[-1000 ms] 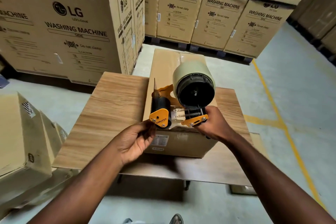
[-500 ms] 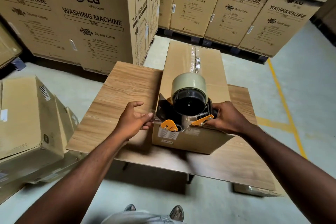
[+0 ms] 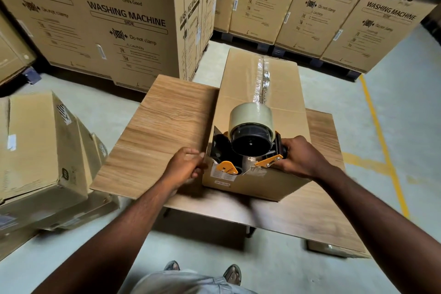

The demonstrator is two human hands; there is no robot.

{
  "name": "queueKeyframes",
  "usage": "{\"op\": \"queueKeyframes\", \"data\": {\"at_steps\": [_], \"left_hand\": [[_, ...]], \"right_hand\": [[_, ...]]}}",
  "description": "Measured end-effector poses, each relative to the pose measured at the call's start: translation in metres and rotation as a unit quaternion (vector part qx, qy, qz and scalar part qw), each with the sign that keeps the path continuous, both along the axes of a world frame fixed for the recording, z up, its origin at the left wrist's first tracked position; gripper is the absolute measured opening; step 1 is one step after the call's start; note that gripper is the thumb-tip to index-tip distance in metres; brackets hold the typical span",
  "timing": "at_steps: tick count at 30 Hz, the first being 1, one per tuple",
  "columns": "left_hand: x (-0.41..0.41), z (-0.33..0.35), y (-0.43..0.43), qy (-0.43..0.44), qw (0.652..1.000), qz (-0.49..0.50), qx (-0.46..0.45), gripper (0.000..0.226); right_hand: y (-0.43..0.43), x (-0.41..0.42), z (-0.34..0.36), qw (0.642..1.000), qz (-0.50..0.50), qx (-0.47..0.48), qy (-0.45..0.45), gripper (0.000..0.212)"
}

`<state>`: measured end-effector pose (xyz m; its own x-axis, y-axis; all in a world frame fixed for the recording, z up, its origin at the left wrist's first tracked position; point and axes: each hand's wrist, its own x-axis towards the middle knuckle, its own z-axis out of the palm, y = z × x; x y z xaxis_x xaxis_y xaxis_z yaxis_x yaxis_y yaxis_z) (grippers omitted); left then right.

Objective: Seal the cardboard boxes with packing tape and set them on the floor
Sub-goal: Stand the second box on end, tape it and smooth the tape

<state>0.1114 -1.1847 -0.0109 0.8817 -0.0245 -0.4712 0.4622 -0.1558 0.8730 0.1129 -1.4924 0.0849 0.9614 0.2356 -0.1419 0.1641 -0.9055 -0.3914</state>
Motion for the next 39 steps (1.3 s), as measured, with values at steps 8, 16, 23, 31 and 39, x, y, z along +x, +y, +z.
{"op": "queueKeyframes", "data": {"at_steps": [8,16,23,31,39], "left_hand": [[-0.008,-0.028,-0.009,0.06,0.998,0.019,0.008,0.029],[0.01,-0.008,-0.005,0.065,0.997,-0.033,-0.028,0.02],[0.027,0.014,-0.018,-0.091,0.996,-0.003,0.019,0.018],[0.018,0.027,-0.02,-0.153,0.986,-0.015,0.062,0.017],[0.004,0.042,-0.038,-0.322,0.896,-0.074,0.296,0.024]], "right_hand": [[-0.002,-0.002,-0.003,1.0,0.007,0.017,-0.006,0.036],[-0.005,0.001,-0.006,0.999,-0.004,0.039,0.014,0.028],[-0.004,0.005,0.008,0.989,0.044,0.076,0.117,0.032],[-0.04,-0.017,0.005,0.995,0.037,0.026,0.087,0.038],[-0.112,-0.041,-0.008,0.996,-0.025,0.023,0.08,0.021]]}}
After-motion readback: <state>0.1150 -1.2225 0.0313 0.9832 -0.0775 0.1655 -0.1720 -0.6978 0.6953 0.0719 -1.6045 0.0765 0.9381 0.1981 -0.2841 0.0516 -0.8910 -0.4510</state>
